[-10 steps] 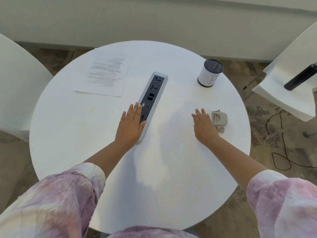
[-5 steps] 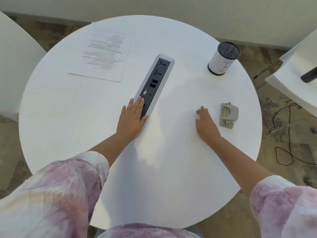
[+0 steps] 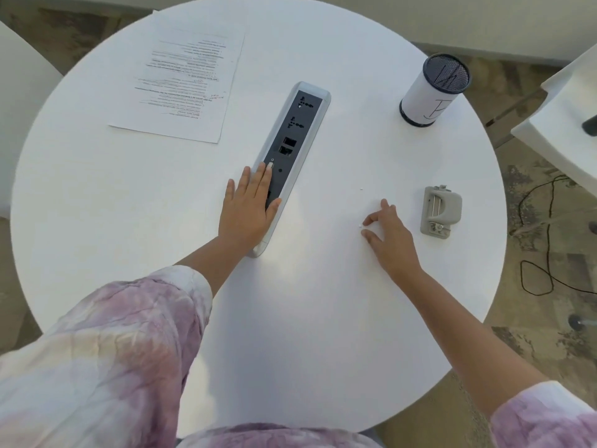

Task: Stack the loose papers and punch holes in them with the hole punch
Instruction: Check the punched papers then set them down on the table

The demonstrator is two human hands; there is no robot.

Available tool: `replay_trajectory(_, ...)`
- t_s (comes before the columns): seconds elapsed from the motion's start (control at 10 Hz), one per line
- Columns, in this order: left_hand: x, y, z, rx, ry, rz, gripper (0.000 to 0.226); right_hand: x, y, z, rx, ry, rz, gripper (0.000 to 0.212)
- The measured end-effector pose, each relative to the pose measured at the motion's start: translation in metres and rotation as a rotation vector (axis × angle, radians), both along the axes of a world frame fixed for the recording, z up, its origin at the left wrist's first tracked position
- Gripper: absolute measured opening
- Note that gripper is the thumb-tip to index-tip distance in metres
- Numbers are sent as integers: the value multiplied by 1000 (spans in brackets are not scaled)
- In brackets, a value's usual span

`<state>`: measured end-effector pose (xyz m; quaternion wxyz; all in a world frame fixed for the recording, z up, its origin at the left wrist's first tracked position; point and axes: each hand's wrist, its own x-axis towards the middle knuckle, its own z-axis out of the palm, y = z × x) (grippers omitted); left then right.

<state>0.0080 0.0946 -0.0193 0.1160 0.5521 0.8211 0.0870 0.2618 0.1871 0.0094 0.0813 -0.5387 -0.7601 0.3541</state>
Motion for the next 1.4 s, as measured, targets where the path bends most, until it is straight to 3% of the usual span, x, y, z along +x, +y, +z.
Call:
replay_trajectory(0.1, 0, -1, -2, 6, -1, -1, 58, -3, -4, -4, 33, -17, -17, 7)
replay_trajectory(0.6, 0, -1, -2, 18, 5, -2, 56, -11, -5, 7, 119, -75, 35, 8)
replay_trajectory(1.0, 0, -2, -2, 45, -10, 16, 55, -17, 11, 7, 388, -485, 305, 17)
replay_trajectory(1.2, 0, -2, -2, 45, -9, 18, 55, -32, 20, 3, 352, -400, 297, 17)
replay_trajectory(1.4, 0, -2, -2, 41, -4, 15, 55, -33, 45, 10, 110, -1, -55, 21)
